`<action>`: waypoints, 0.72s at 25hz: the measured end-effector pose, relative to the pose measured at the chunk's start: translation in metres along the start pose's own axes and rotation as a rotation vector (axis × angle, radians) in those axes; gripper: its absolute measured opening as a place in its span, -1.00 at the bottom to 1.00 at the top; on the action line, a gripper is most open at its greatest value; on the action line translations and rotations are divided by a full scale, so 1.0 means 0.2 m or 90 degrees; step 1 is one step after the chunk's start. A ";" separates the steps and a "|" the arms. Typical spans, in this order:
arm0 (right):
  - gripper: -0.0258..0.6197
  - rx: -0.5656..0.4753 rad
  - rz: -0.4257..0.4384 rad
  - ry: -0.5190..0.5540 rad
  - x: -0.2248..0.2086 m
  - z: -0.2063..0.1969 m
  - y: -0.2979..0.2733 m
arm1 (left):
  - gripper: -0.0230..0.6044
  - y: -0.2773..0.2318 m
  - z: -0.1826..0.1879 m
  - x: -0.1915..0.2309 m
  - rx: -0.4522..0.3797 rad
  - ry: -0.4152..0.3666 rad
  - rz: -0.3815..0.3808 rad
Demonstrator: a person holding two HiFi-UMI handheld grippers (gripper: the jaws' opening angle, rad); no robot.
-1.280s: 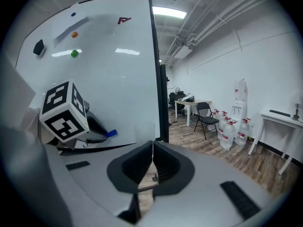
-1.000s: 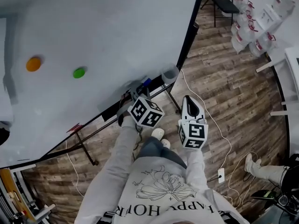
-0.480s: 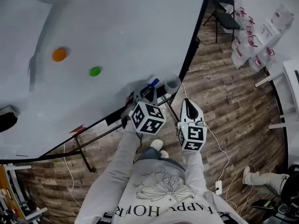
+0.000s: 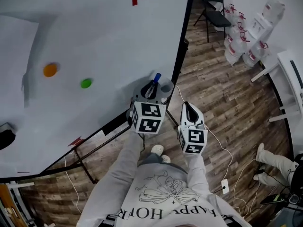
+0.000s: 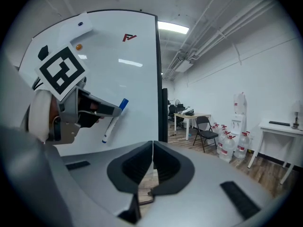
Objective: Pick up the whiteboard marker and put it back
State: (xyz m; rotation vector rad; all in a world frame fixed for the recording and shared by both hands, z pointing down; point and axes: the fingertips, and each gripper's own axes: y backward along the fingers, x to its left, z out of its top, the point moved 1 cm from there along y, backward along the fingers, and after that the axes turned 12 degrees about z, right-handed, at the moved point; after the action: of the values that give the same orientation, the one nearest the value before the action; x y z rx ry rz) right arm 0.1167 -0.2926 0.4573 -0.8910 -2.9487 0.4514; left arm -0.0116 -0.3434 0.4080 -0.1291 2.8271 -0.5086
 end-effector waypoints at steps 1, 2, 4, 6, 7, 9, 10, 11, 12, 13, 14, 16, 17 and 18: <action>-0.91 0.001 -0.006 -0.002 -0.02 -0.01 0.01 | -0.74 -0.02 0.02 -0.01 -0.011 0.015 -0.007; -0.91 0.001 -0.012 -0.006 -0.03 -0.01 0.02 | -0.74 -0.04 0.04 -0.02 -0.023 0.027 -0.012; -0.91 0.002 -0.026 -0.017 -0.08 -0.03 0.04 | -0.74 -0.08 0.08 -0.05 -0.050 0.052 -0.022; -0.91 0.004 -0.043 -0.025 -0.14 -0.05 0.07 | -0.74 -0.12 0.11 -0.08 -0.069 0.097 -0.040; -0.91 0.006 -0.051 -0.027 -0.17 -0.06 0.08 | -0.74 -0.14 0.12 -0.09 -0.075 0.124 -0.051; -0.91 0.013 -0.063 -0.032 -0.21 -0.08 0.09 | -0.74 -0.17 0.13 -0.12 -0.086 0.172 -0.072; -0.91 0.017 -0.068 -0.035 -0.23 -0.10 0.10 | -0.74 -0.19 0.14 -0.13 -0.093 0.187 -0.080; -0.91 0.022 -0.073 -0.037 -0.24 -0.11 0.10 | -0.74 -0.21 0.13 -0.14 -0.102 0.195 -0.087; -0.91 0.026 -0.078 -0.040 -0.25 -0.12 0.10 | -0.74 -0.22 0.13 -0.16 -0.113 0.200 -0.091; -0.91 0.030 -0.081 -0.042 -0.27 -0.13 0.11 | -0.74 -0.24 0.12 -0.17 -0.125 0.202 -0.093; -0.91 0.034 -0.085 -0.044 -0.28 -0.15 0.11 | -0.74 -0.25 0.12 -0.19 -0.137 0.202 -0.093; -0.91 0.041 -0.089 -0.048 -0.29 -0.17 0.10 | -0.74 -0.27 0.09 -0.21 -0.153 0.194 -0.087; -0.91 0.044 -0.090 -0.050 -0.30 -0.18 0.09 | -0.74 -0.29 0.07 -0.22 -0.153 0.190 -0.082; -0.91 0.048 -0.090 -0.052 -0.30 -0.20 0.09 | -0.74 -0.31 0.05 -0.22 -0.147 0.187 -0.077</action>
State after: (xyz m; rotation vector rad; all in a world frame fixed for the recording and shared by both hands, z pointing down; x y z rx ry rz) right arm 0.1805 -0.3004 0.4936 -0.6666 -3.0180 0.6005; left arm 0.0367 -0.3979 0.4317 -0.2944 3.1750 -0.2393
